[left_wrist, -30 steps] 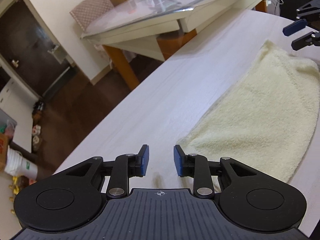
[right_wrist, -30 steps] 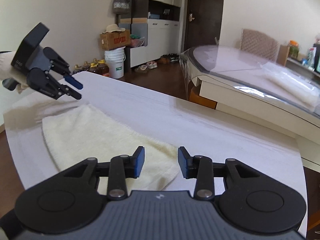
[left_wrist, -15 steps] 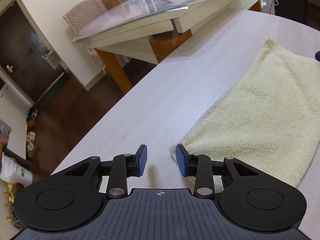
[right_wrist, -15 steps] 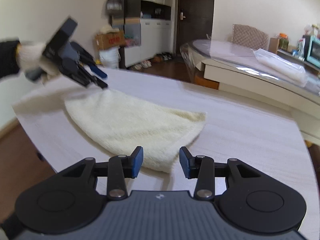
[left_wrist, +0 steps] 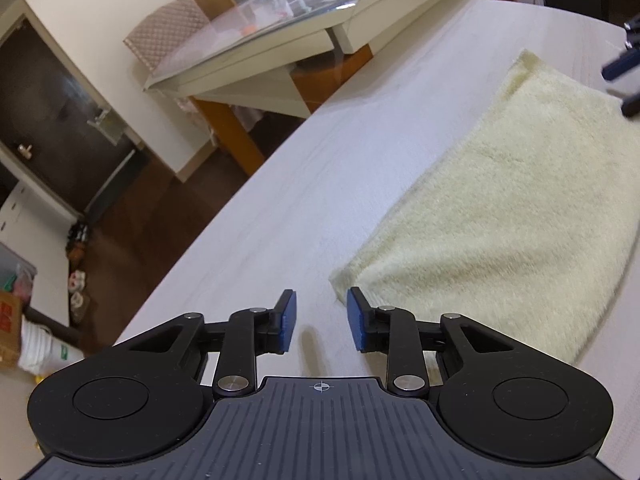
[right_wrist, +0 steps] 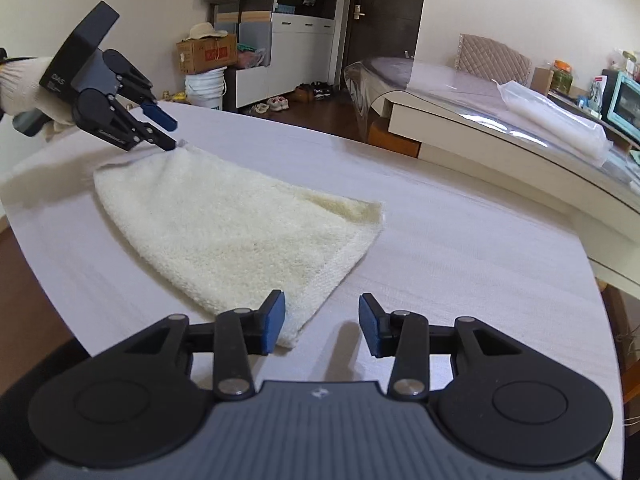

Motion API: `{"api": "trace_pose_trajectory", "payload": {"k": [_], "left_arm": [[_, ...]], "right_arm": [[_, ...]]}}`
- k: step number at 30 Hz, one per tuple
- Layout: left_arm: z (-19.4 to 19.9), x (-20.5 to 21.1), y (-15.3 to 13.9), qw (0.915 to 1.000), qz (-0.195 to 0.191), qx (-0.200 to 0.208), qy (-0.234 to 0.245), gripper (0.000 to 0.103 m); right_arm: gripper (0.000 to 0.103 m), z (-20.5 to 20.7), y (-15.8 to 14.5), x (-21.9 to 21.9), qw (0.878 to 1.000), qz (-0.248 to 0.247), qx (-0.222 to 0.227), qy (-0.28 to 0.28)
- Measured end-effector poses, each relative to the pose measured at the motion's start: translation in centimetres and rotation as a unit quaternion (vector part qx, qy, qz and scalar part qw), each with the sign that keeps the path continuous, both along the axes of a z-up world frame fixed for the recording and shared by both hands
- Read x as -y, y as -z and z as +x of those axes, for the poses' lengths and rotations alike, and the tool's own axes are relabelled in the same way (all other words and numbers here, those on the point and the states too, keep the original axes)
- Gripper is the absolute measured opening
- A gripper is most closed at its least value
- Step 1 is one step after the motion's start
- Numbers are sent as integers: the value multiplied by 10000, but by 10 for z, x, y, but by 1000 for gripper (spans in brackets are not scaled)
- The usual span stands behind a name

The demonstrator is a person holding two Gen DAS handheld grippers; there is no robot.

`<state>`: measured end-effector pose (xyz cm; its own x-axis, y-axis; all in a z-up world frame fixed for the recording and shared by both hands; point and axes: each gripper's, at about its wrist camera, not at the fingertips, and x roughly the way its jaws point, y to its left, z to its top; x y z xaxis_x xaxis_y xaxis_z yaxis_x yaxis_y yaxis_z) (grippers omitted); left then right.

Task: Fold towel
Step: 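Move both grippers toward the towel's folded edge, then grasp the towel edge with the left gripper while the right gripper grasps beside it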

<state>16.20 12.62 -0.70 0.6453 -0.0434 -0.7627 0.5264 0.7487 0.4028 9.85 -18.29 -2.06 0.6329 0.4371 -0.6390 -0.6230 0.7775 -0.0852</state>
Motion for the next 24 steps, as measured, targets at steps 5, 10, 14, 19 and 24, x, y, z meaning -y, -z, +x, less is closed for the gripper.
{"api": "trace_pose_trajectory", "payload": {"k": [5,10,14,19,24], "left_arm": [[-8,-5,-3,9996,-233,-98,-93,33],[-7,-24,-18,9981,-448,105,-412,33],[-8,-32,-22,9969,-489,187,-593,35],[-18,-39,-25,9955,-577,201,-720,39],[-22,-52,-29,9930,-801,144,-855,47]], "right_arm": [[50,8,-1,7,9997,-179,95,-107],[46,-3,-19,-3,9991,132,270,-289],[45,-29,-26,-42,9948,255,442,-886],[37,-67,-14,-123,9789,-125,836,-1859],[31,-79,0,-203,9613,-717,1282,-2331]]}}
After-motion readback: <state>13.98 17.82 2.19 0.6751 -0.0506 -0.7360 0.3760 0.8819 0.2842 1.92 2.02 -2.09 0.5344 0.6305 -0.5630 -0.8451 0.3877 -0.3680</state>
